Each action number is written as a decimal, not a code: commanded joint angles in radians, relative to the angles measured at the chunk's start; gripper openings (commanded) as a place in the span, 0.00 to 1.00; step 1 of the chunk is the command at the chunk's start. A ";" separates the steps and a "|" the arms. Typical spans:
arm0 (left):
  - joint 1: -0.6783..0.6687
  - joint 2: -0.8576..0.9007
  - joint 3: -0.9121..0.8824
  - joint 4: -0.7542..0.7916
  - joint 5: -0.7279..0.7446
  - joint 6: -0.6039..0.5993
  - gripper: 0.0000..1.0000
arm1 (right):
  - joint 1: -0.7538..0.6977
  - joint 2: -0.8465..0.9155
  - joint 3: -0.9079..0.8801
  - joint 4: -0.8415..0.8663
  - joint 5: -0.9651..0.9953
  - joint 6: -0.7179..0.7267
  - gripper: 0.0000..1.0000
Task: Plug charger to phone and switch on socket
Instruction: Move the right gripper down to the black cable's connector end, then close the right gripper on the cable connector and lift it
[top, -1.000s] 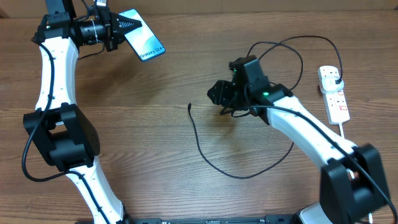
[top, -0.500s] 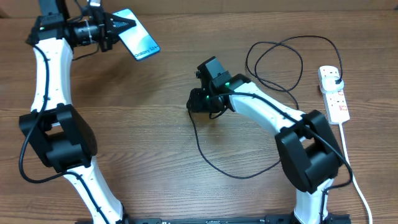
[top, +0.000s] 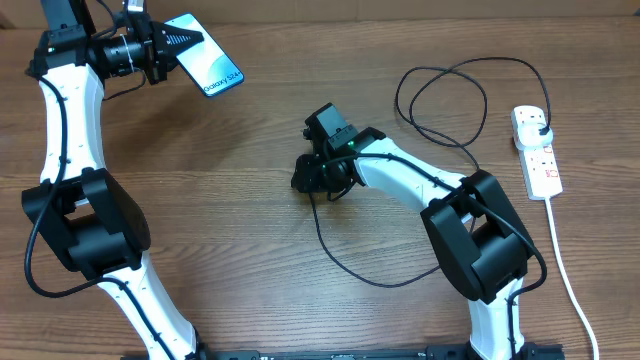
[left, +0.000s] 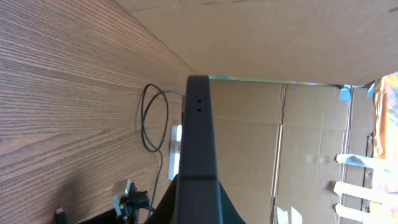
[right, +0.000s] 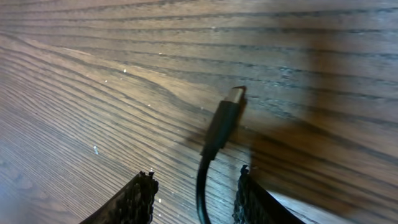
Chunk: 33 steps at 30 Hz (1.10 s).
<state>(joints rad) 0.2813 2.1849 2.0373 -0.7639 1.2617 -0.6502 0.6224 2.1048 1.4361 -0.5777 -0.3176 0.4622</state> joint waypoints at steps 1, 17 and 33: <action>-0.008 0.003 0.008 0.000 0.048 0.023 0.04 | 0.006 0.010 0.024 0.020 -0.015 -0.018 0.43; -0.009 0.003 0.008 -0.048 0.040 0.071 0.04 | -0.050 0.047 0.024 0.033 -0.133 0.008 0.29; -0.010 0.003 0.008 -0.048 0.040 0.071 0.04 | -0.056 0.052 0.023 0.057 -0.129 0.008 0.21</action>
<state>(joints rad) 0.2813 2.1849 2.0373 -0.8154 1.2636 -0.5983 0.5697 2.1368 1.4361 -0.5293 -0.4309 0.4789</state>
